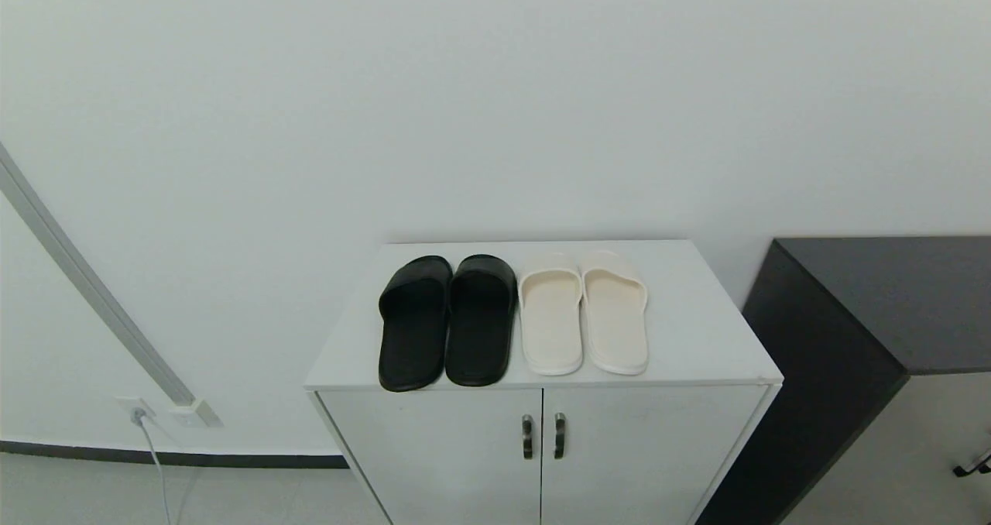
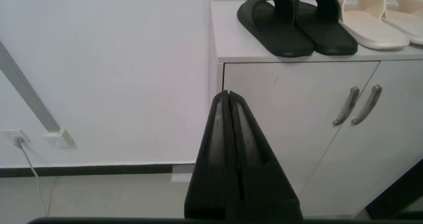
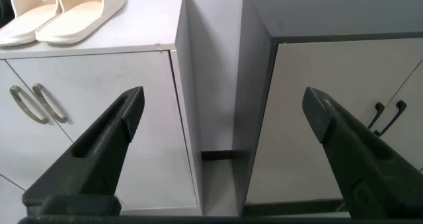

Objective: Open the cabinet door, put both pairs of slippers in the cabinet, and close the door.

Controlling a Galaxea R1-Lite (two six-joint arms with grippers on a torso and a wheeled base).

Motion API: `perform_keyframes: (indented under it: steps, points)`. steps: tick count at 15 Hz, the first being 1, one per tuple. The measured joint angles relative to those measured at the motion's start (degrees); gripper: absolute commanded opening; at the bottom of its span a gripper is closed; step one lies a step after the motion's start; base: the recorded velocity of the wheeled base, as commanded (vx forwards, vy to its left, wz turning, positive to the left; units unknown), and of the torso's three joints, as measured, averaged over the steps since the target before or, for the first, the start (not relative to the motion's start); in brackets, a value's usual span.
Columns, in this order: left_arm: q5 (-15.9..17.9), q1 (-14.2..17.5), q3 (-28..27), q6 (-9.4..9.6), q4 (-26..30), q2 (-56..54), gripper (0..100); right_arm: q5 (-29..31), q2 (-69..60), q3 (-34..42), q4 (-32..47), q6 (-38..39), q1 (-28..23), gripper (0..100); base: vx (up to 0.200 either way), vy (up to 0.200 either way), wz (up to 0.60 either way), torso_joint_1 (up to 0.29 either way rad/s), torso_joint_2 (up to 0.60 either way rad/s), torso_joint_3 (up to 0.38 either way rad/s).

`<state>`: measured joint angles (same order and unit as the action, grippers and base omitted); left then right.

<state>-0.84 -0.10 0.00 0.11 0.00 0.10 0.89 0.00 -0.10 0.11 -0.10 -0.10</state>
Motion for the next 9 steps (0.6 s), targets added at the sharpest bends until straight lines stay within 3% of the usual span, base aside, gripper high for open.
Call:
perform_keyframes:
  steps: [9]
  points:
    - [0.0,0.0,0.0,-0.11,0.0,0.0,0,-0.6,0.0,-0.1,-0.1,-1.8,0.0,100,0.000,0.000,0.00,0.000,0.00,0.000]
